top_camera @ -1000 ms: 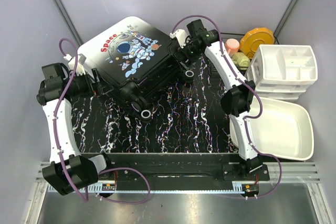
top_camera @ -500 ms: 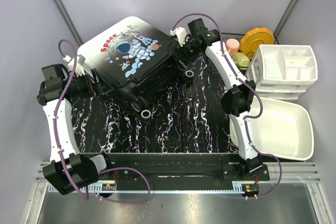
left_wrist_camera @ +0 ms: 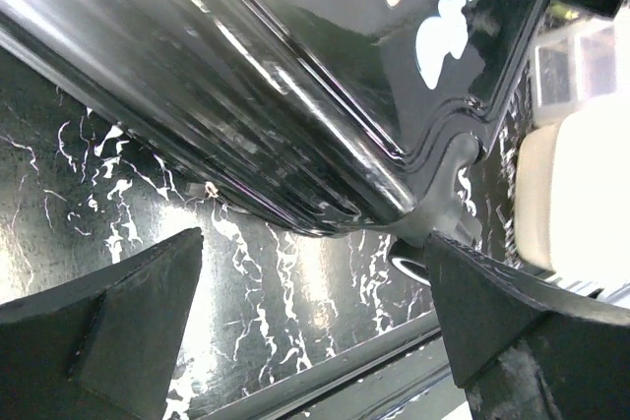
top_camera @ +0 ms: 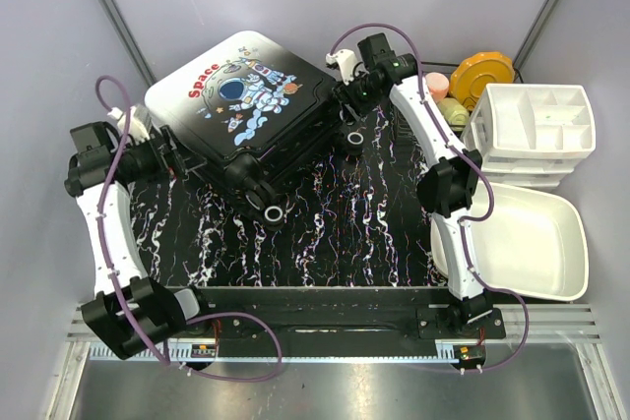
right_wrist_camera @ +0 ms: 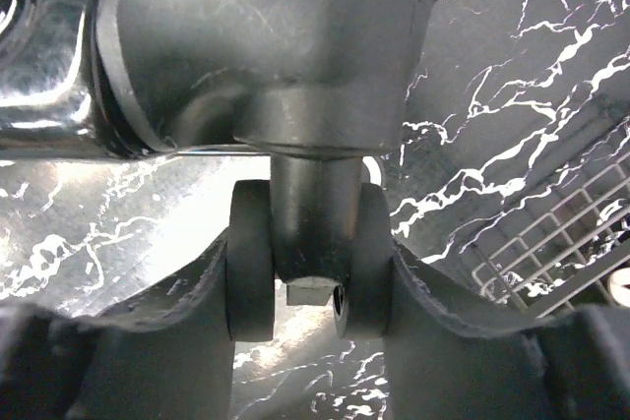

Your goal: Open, take out, and arrange the luggage

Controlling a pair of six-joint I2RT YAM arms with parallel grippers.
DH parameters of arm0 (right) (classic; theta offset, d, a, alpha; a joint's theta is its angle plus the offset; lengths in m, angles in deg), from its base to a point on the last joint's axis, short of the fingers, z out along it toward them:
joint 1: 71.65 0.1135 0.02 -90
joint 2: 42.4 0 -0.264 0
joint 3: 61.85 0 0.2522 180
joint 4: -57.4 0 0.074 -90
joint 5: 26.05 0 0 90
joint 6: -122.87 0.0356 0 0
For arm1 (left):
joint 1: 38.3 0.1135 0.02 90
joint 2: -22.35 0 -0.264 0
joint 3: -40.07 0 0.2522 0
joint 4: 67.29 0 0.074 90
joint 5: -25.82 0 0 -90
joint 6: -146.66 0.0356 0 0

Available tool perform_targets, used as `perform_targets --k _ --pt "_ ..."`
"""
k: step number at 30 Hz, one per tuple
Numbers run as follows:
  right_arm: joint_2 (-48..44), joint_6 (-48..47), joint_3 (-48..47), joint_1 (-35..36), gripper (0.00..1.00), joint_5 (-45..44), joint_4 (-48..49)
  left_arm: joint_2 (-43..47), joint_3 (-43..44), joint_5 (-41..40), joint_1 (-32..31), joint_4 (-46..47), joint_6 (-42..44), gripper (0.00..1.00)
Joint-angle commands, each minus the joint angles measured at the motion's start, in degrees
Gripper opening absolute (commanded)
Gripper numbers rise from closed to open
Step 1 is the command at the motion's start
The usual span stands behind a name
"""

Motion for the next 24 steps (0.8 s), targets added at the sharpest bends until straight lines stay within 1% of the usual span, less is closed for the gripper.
perform_targets --k 1,2,3,4,5,6,8,9,11,12,14,15,17,18,19,20,21,22,23,24 --pt "-1.3 0.1 0.1 -0.2 0.27 0.2 1.0 -1.4 -0.7 4.6 4.8 6.2 -7.6 0.99" --pt "-1.7 0.3 0.8 -0.2 0.16 0.9 1.1 -1.5 -0.7 4.7 5.5 7.0 -8.4 0.99" --pt "-2.9 0.7 2.5 -0.2 0.02 1.1 1.2 -1.9 -0.7 4.9 6.4 7.7 -9.2 0.99" --pt "-3.7 1.9 3.6 -0.1 0.00 1.2 1.6 -2.1 -1.0 5.7 6.6 9.6 -10.5 0.99" --pt "-4.7 2.5 5.1 -0.1 0.00 2.1 1.8 -2.3 -1.2 6.0 6.6 10.5 -11.1 0.99" --pt "-7.1 3.3 8.8 -0.2 0.00 2.5 2.3 -2.7 -1.3 6.1 6.6 11.5 -11.9 0.99" --pt "-10.3 6.9 14.1 0.0 0.00 3.3 5.9 -4.1 -2.2 6.8 6.6 16.1 -15.1 0.99" --pt "-13.5 7.9 19.6 0.1 0.00 3.2 7.2 -4.6 -2.5 7.1 6.7 17.7 -16.1 0.99" --pt "-17.1 10.5 25.2 0.6 0.00 2.9 10.8 -7.0 -3.1 7.4 6.6 23.2 -19.4 0.99" --pt "-20.8 11.2 31.0 1.5 0.00 2.8 11.8 -7.9 -3.0 7.5 6.5 24.9 -20.3 0.99" --pt "-24.8 13.1 37.2 3.2 0.00 2.7 14.5 -11.7 -2.0 7.6 6.2 28.4 -22.2 0.99" --pt "-28.7 13.7 43.0 5.0 0.00 2.7 15.4 -13.4 -1.0 7.3 5.7 28.7 -22.4 0.99" --pt "-32.2 17.1 48.3 7.1 0.00 3.7 16.7 -17.8 2.2 7.8 5.0 29.7 -23.1 0.99" --pt "-35.3 19.0 52.6 8.0 0.00 4.3 16.7 -19.4 3.6 7.6 3.9 29.8 -23.0 0.99" --pt "-36.8 22.2 54.5 10.5 0.00 5.8 16.6 -20.6 6.2 7.2 3.4 30.1 -23.0 0.98" --pt "-38.2 23.8 56.3 11.8 0.03 8.7 16.6 -22.0 7.5 7.2 2.6 30.1 -22.7 0.98" --pt "-41.2 25.2 59.3 13.4 0.11 10.0 16.9 -24.6 8.9 6.9 0.9 30.3 -22.6 0.98" --pt "-42.9 25.8 60.4 15.9 0.51 12.2 18.1 -26.1 11.9 6.1 0.1 30.4 -22.3 0.97" --pt "-44.5 25.8 61.1 16.7 0.70 16.0 18.3 -27.6 13.6 6.0 -0.7 30.3 -22.2 0.97" --pt "-46.5 25.8 61.0 16.9 0.86 17.6 18.2 -30.9 15.3 5.8 -2.3 30.4 -22.2 0.96"
